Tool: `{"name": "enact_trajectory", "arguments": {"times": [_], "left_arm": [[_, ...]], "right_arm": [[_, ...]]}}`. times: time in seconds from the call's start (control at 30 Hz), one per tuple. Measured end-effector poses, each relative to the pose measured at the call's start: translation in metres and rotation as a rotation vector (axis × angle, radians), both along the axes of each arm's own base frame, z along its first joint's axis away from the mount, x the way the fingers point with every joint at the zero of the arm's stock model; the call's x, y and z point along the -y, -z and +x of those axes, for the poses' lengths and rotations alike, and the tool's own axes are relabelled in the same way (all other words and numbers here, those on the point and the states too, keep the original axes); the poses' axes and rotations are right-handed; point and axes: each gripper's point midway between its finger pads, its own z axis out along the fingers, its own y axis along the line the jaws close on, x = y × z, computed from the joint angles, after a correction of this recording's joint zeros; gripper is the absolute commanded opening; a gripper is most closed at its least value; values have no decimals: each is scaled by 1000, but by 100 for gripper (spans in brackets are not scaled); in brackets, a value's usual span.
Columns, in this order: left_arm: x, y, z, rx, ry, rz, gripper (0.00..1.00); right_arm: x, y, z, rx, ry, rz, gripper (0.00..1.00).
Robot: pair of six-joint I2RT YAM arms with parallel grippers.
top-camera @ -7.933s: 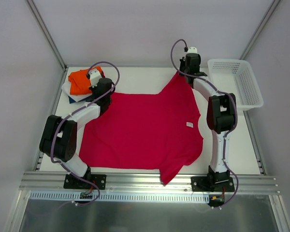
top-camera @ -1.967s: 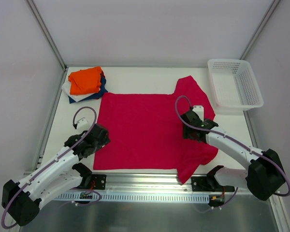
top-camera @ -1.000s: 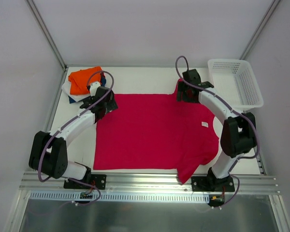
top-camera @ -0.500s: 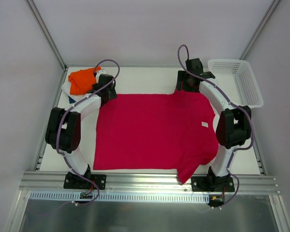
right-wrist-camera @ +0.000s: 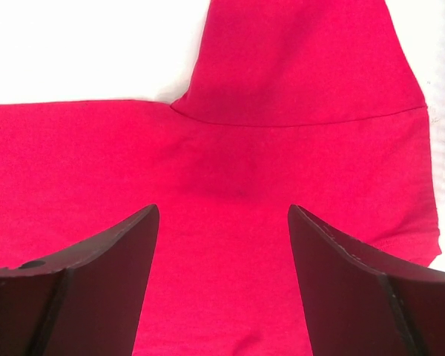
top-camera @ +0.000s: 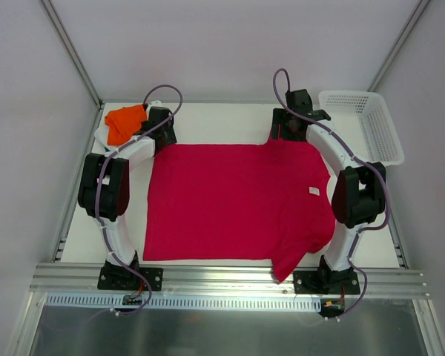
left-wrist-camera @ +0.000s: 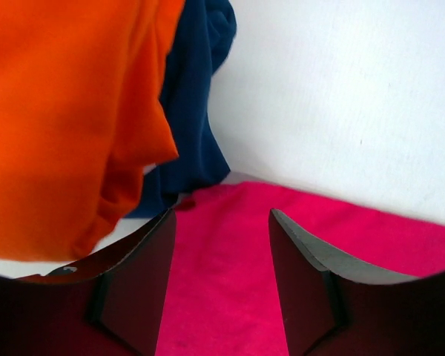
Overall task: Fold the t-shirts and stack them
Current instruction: Flatten the tshirt out
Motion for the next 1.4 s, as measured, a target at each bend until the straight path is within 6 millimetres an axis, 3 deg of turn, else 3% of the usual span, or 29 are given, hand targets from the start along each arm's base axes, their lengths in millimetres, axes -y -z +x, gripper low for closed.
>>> {"name": "enact_trajectory", "arguments": {"times": [0.1, 0.3, 0.7, 1.03, 1.4], "left_arm": [[-5, -5, 7, 15, -9, -6, 43], [-6, -7, 19, 25, -9, -13, 44], [-7, 4, 8, -36, -11, -15, 46], [-9, 10, 0, -80, -24, -24, 41], [-11, 18, 7, -117, -26, -63, 39]], "right_arm": [[-1, 1, 0, -2, -3, 3, 73], [-1, 3, -2, -9, -7, 6, 73], [-3, 4, -3, -10, -12, 13, 73], [-1, 5, -9, -18, -14, 13, 73], [0, -4, -13, 0, -14, 19, 73]]}}
